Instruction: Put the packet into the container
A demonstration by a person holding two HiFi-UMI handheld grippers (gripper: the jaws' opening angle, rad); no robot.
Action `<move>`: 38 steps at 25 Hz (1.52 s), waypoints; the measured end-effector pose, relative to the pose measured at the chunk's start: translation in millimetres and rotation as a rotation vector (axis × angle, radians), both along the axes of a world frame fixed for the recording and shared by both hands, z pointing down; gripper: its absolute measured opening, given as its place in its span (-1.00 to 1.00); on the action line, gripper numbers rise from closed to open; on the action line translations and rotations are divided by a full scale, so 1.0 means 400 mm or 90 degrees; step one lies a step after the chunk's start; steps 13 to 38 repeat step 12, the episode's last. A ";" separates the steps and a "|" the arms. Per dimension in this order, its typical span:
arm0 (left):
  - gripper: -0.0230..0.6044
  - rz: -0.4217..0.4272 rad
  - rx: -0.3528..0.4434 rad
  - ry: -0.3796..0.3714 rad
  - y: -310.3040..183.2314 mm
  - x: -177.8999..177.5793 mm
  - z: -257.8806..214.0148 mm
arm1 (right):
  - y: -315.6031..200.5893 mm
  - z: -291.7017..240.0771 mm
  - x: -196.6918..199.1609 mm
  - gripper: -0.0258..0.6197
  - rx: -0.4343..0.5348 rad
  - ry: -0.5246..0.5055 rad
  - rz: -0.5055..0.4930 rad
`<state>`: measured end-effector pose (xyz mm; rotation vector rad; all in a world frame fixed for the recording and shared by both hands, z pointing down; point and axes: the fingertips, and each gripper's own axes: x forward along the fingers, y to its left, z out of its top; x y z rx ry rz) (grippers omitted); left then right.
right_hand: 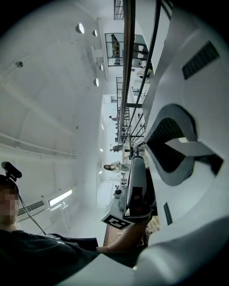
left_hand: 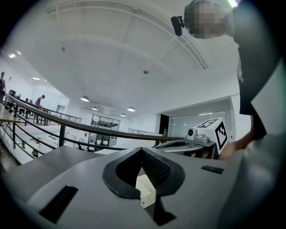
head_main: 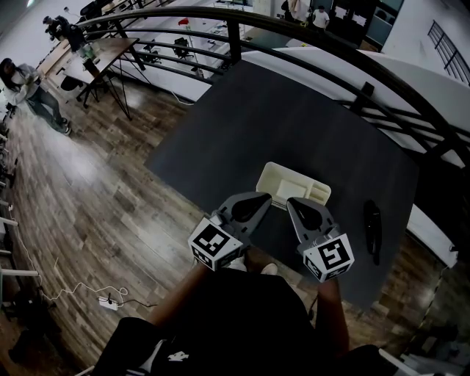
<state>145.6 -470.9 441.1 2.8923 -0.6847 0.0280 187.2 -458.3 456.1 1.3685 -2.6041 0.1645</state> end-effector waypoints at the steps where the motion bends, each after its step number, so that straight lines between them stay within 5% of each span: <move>1: -0.91 -0.001 0.000 0.000 0.000 0.001 0.001 | 0.000 0.001 0.000 -0.91 0.001 0.000 0.000; 38: -0.91 -0.002 -0.007 0.007 -0.003 -0.011 0.002 | -0.004 -0.002 -0.011 -0.91 0.000 -0.016 -0.006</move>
